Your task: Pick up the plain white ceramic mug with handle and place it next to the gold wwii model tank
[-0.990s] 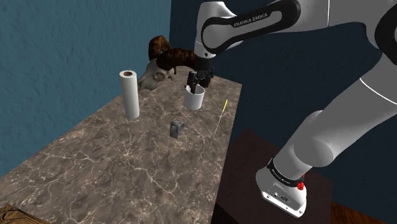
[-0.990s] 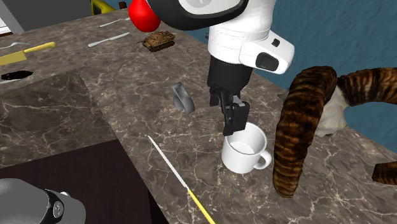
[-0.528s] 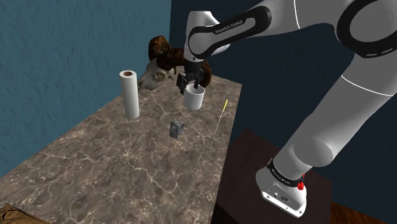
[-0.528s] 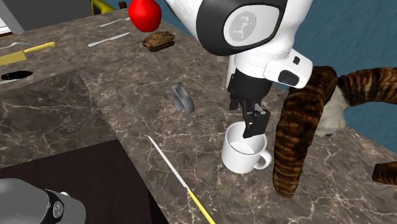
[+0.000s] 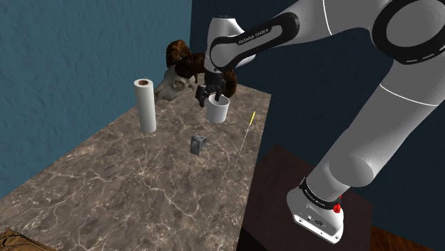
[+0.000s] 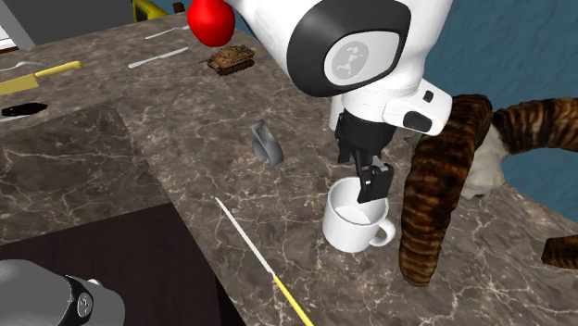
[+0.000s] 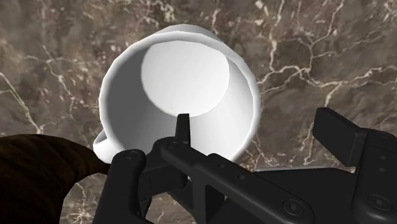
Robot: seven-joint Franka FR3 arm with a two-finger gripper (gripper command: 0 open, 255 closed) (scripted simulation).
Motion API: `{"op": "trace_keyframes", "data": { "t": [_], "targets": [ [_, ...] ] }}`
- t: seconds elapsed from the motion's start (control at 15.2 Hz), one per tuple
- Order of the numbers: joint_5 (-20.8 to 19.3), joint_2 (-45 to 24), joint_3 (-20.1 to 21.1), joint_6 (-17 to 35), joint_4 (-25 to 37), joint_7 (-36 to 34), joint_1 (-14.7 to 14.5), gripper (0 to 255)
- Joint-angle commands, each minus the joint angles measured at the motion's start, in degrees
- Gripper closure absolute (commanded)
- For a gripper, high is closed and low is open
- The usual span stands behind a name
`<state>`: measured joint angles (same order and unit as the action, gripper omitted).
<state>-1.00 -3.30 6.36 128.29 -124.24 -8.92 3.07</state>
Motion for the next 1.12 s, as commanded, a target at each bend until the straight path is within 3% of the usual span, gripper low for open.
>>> {"op": "trace_keyframes", "data": {
  "t": [0.0, 0.26, 0.33, 1.06],
  "targets": [
    [0.1, -1.2, 0.0, -0.1, -1.0, 0.2, 0.0, 0],
    [0.1, -1.2, 0.0, 0.0, -1.0, 0.2, 0.0, 0],
    [0.0, -1.6, 0.0, 0.4, -1.1, 0.1, 0.0, 255],
    [0.2, -0.4, 0.0, -1.5, -0.4, 0.3, 0.1, 255]
  ]
}}
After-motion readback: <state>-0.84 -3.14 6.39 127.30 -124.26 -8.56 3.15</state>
